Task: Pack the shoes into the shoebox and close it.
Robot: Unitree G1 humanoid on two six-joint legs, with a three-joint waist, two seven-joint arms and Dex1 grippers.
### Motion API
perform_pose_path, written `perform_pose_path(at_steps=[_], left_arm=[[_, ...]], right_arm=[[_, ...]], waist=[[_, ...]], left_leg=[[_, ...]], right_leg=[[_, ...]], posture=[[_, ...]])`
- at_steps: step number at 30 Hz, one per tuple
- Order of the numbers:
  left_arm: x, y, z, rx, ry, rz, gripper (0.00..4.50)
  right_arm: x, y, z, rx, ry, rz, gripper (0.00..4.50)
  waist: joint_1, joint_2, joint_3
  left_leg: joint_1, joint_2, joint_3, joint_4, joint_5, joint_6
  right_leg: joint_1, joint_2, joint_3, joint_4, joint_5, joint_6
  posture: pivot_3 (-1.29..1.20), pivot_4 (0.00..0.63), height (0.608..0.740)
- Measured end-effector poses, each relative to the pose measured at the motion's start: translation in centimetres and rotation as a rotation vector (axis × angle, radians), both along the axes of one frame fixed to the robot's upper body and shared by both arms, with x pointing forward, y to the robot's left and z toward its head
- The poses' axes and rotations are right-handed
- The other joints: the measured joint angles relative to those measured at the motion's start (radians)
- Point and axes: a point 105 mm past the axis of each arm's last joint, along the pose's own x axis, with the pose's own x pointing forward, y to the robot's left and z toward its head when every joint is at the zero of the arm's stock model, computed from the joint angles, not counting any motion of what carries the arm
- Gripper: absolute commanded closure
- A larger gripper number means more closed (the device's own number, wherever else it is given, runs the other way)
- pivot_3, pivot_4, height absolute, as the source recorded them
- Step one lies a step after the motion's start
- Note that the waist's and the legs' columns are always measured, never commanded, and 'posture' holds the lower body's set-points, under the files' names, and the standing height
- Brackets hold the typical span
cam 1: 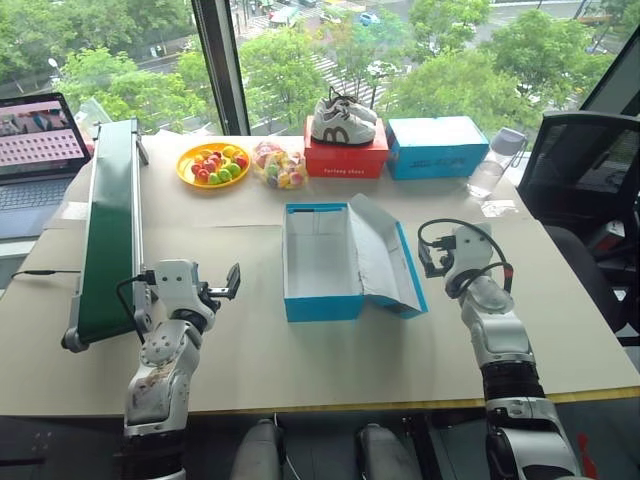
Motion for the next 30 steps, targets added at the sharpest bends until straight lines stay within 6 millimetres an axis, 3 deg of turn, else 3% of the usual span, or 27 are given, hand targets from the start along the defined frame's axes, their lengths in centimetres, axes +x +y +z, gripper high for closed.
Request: perform_pose_path(at_steps=[2, 4, 7, 9, 12, 16, 19, 21, 24, 26, 30], left_arm=[[0.0, 0.0, 0.1, 0.005, -0.002, -0.001, 0.0], [0.6, 0.0, 1.4, 0.066, -0.048, -0.009, 0.0], [1.4, 0.5, 5.6, 0.204, -0.204, 0.006, 0.0], [1.3, 0.7, 7.2, 0.252, -0.264, 0.029, 0.0], [1.0, 2.3, 7.9, 0.288, -0.276, 0.102, 0.0], [0.8, 4.5, 10.0, 0.279, -0.306, 0.213, 0.0], [0.4, 8.7, 8.3, 0.18, -0.151, 0.349, 0.0], [-0.4, 11.0, 5.9, 0.089, -0.02, 0.409, 0.0], [-1.4, 12.7, 4.0, 0.003, 0.102, 0.434, 0.0], [-1.7, 13.2, 3.7, -0.01, 0.133, 0.439, 0.0], [-2.0, 13.6, 3.8, -0.007, 0.16, 0.443, 0.0]], right_arm=[[0.0, 0.0, 0.1, 0.005, -0.003, -0.002, 0.04], [0.4, 0.1, 1.7, 0.073, -0.063, -0.013, 0.04], [0.9, 2.5, 8.5, 0.194, -0.274, 0.085, 0.04], [0.3, 4.9, 12.9, 0.25, -0.383, 0.225, 0.04], [-1.2, 9.5, 15.2, 0.302, -0.375, 0.488, 0.04], [-4.9, 16.3, 14.6, 0.321, -0.224, 0.917, 0.04], [-9.9, 20.4, 12.2, 0.133, -0.089, 1.274, 0.04], [-11.5, 21.2, 9.4, 0.03, 0.018, 1.382, 0.04], [-11.6, 21.4, 6.3, -0.155, 0.076, 1.389, 0.04], [-11.4, 21.5, 5.2, -0.211, 0.08, 1.379, 0.04], [-11.2, 22.1, 5.4, -0.191, 0.047, 1.371, 0.04]], waist=[[0.0, 0.0, 0.0], [0.0, -0.001, 0.001], [-0.008, -0.001, 0.001], [-0.011, -0.001, 0.0], [-0.01, -0.002, 0.0], [-0.004, -0.003, 0.001], [-0.003, -0.003, 0.0], [-0.002, -0.006, 0.0], [0.0, -0.012, 0.001], [0.003, -0.014, 0.001], [0.003, -0.017, 0.001]], left_leg=[[0.0, 0.0, 0.0, 0.0, 0.0, 0.0], [-0.002, 0.0, 0.0, 0.0, 0.0, 0.0], [-0.001, 0.002, 0.0, 0.0, 0.0, 0.0], [0.0, 0.002, 0.0, -0.001, 0.0, 0.0], [-0.001, 0.004, 0.0, -0.002, -0.001, 0.001], [-0.001, 0.004, 0.0, -0.001, -0.001, 0.001], [-0.001, 0.004, 0.0, -0.001, -0.001, 0.001], [-0.001, 0.005, 0.0, 0.0, -0.001, 0.001], [-0.001, 0.005, 0.0, 0.0, -0.005, -0.006], [-0.001, 0.005, 0.0, 0.0, -0.006, -0.007], [-0.001, 0.006, 0.0, 0.0, -0.006, -0.008]], right_leg=[[0.0, 0.0, 0.0, 0.0, 0.0, 0.0], [-0.002, 0.0, 0.0, 0.001, 0.001, 0.0], [-0.002, 0.002, 0.001, 0.0, 0.002, -0.001], [-0.001, 0.003, 0.001, 0.0, 0.002, -0.001], [-0.002, 0.003, 0.0, 0.0, 0.001, -0.002], [-0.002, 0.004, 0.0, 0.0, 0.001, -0.002], [-0.002, 0.004, -0.001, 0.0, 0.001, -0.003], [-0.002, 0.004, -0.002, 0.0, 0.0, -0.003], [-0.002, 0.004, -0.003, 0.0, 0.0, -0.004], [-0.002, 0.004, -0.003, 0.0, 0.001, -0.004], [-0.003, 0.004, -0.003, 0.0, 0.001, -0.005]], posture=[[0.0, 0.15, 0.735], [0.0, 0.15, 0.735], [0.0, 0.15, 0.735], [0.0, 0.15, 0.735], [0.0, 0.15, 0.735], [0.0, 0.15, 0.735], [0.0, 0.15, 0.735], [0.0, 0.15, 0.735], [0.0, 0.15, 0.735], [0.0, 0.15, 0.735], [0.0, 0.15, 0.735]])
